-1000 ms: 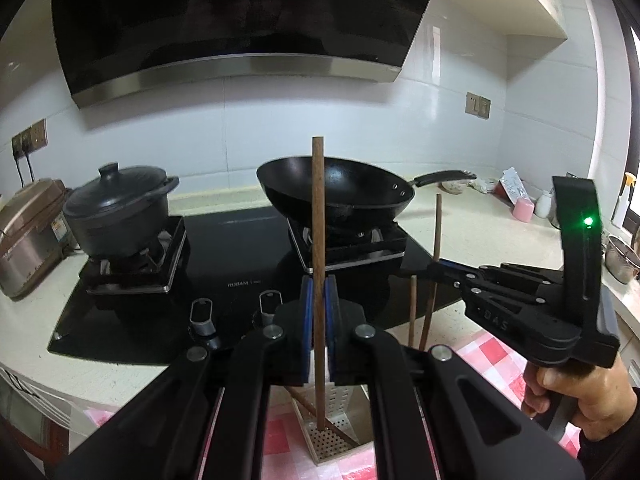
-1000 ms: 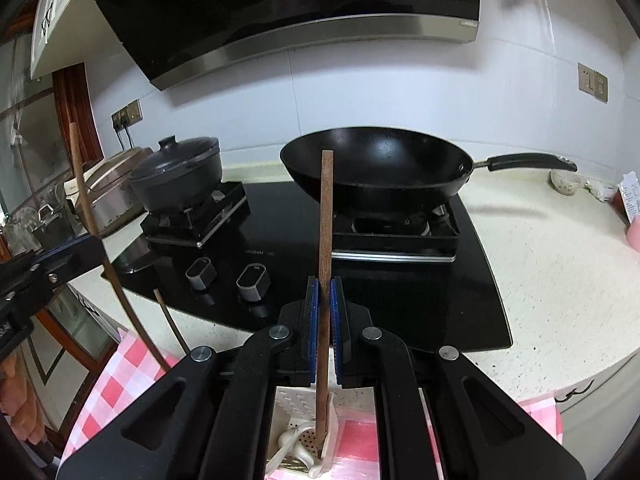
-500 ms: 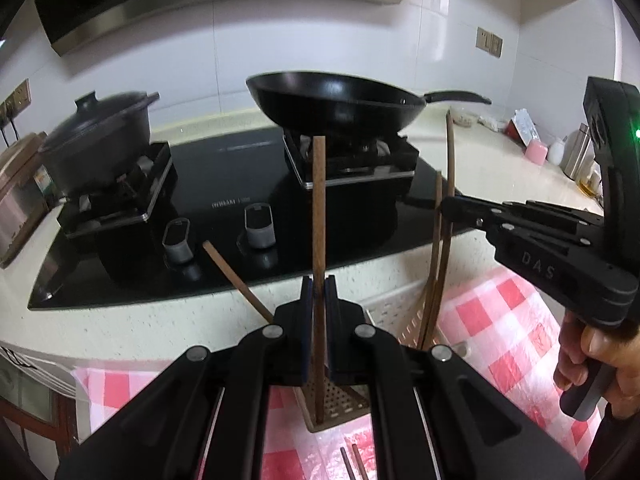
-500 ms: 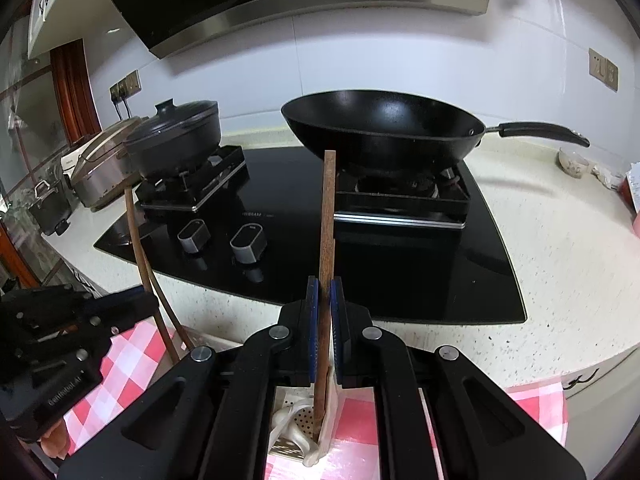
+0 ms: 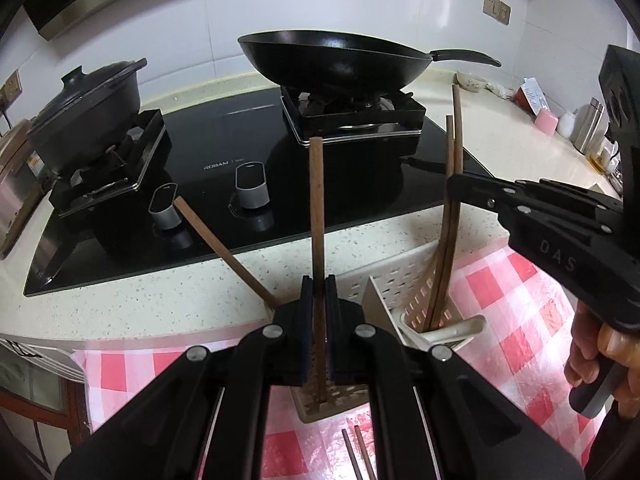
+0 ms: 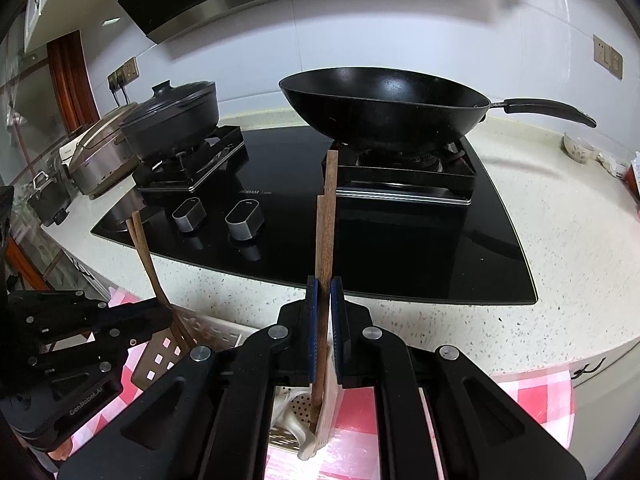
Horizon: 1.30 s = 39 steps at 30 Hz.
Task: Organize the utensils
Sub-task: 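Lower both chopsticks into the caddy and open both grippers, then move both open grippers back to the remaining chopsticks on the cloth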
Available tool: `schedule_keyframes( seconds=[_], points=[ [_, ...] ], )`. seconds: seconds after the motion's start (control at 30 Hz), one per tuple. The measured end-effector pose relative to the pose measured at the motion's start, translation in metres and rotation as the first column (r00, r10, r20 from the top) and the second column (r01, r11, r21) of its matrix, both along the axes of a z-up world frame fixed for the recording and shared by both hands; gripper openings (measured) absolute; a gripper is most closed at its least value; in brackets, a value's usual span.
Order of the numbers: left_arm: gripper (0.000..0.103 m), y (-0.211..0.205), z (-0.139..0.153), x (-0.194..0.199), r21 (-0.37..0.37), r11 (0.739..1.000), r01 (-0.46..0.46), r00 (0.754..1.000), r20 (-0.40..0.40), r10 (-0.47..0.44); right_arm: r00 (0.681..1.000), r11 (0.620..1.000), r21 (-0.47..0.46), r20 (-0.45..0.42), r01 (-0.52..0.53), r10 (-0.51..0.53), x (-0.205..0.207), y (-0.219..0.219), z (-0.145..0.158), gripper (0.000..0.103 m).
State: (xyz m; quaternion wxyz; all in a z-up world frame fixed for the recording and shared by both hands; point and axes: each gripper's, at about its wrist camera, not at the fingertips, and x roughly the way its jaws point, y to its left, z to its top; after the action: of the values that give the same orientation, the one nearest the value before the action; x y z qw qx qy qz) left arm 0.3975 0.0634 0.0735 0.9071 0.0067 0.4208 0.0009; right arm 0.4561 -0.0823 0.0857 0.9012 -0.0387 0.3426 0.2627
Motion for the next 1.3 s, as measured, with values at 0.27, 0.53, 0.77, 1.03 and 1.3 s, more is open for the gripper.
schedule_keyframes(
  seconds=[0.27,0.53,0.77,1.03,1.3],
  points=[
    [0.026,-0.004,0.000,0.008,-0.014,1.000,0.019,1.000,0.010,-0.019,1.000,1.000,-0.001,-0.006,0.022,-0.022,-0.001,-0.008,-0.001,0.037],
    [0.026,-0.007,0.004,0.001,-0.025,0.999,0.041,0.998,0.039,-0.040,0.999,1.000,-0.006,0.021,0.024,-0.024,-0.009,-0.013,0.006,0.048],
    [0.000,-0.011,0.007,-0.001,0.007,0.999,0.054,0.997,0.053,-0.054,0.999,1.000,-0.006,0.030,0.016,-0.016,-0.018,-0.016,0.008,0.053],
    [0.000,-0.016,-0.001,0.015,0.023,0.998,0.050,0.998,0.039,-0.051,0.999,1.000,-0.017,0.045,0.009,-0.008,-0.028,-0.017,0.010,0.054],
    [0.000,-0.017,-0.007,0.021,0.009,0.998,0.056,0.998,0.021,-0.056,0.999,1.000,-0.022,0.041,0.004,-0.003,-0.030,-0.017,0.008,0.054]
  ],
)
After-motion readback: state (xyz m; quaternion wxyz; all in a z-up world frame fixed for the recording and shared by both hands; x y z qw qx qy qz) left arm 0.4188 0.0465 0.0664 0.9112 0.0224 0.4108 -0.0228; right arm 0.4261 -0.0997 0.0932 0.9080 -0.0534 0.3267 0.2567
